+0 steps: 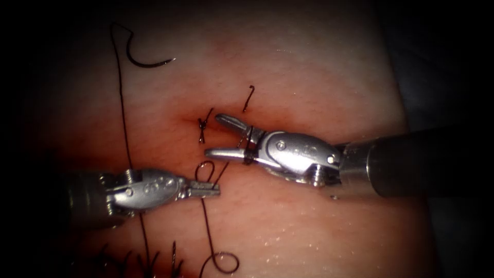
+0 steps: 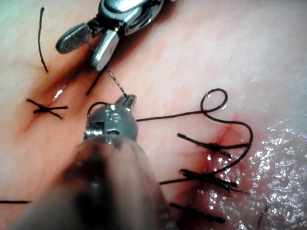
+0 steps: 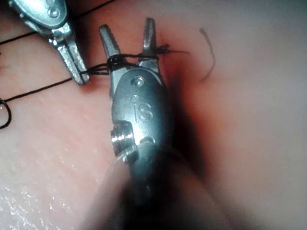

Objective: Wound Closure
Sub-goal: With the right gripper grasp the suture tail, then tie the knot by pulling the right hand down and the left hand up.

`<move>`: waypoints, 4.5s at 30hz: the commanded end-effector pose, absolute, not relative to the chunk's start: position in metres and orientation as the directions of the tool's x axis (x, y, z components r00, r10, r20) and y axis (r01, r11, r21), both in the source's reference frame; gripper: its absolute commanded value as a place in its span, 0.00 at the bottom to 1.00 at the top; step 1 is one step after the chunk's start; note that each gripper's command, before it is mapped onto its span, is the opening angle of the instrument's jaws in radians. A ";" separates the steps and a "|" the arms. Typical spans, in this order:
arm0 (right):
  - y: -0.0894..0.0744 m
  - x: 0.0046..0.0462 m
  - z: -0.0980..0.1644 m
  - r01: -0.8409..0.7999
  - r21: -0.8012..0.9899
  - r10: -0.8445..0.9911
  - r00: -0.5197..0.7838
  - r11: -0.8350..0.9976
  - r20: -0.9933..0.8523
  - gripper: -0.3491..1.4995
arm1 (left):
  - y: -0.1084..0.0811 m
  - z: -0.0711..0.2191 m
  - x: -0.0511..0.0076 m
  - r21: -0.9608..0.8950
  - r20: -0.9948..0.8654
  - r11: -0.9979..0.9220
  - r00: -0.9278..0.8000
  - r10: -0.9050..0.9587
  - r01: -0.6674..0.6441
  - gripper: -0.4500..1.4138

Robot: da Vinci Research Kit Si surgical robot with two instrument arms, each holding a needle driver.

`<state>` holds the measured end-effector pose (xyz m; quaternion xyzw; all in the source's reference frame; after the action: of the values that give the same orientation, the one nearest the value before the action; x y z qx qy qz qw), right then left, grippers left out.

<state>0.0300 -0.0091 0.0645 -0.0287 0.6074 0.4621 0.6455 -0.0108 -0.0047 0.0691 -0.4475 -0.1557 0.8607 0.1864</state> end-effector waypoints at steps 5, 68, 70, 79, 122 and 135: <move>-0.010 0.0295 0.065 -0.680 0.571 0.620 -0.214 0.460 -0.755 0.50 | -0.005 0.070 -0.0125 -0.436 -0.710 -0.879 -0.527 0.467 -0.192 0.00; -0.015 0.0335 0.065 -0.917 0.285 0.644 -0.041 0.280 -0.764 0.00 | 0.019 0.078 -0.0110 -0.464 -0.615 -0.771 -0.467 0.635 -0.437 0.00; -0.016 0.0336 0.066 -0.916 0.277 0.649 -0.023 0.292 -0.760 0.00 | 0.019 0.078 -0.0113 -0.460 -0.618 -0.773 -0.468 0.632 -0.436 0.00; -0.018 0.0342 0.067 -0.916 0.254 0.678 0.025 0.310 -0.735 0.00 | 0.024 0.081 -0.0118 -0.452 -0.615 -0.771 -0.469 0.634 -0.448 0.00; -0.024 0.0364 0.062 -0.888 0.277 0.693 0.063 0.367 -0.718 0.00 | 0.035 0.085 -0.0119 -0.339 -0.682 -0.764 -0.417 0.601 -0.548 0.00; -0.027 0.0371 0.061 -0.872 0.308 0.720 0.070 0.381 -0.691 0.00 | 0.037 0.086 -0.0126 -0.320 -0.698 -0.762 -0.404 0.592 -0.564 0.00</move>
<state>0.0364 -0.0267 0.0609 -0.0946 0.4043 0.5477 0.7264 -0.0121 0.0364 0.0860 -0.4229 -0.0177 0.8374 0.3459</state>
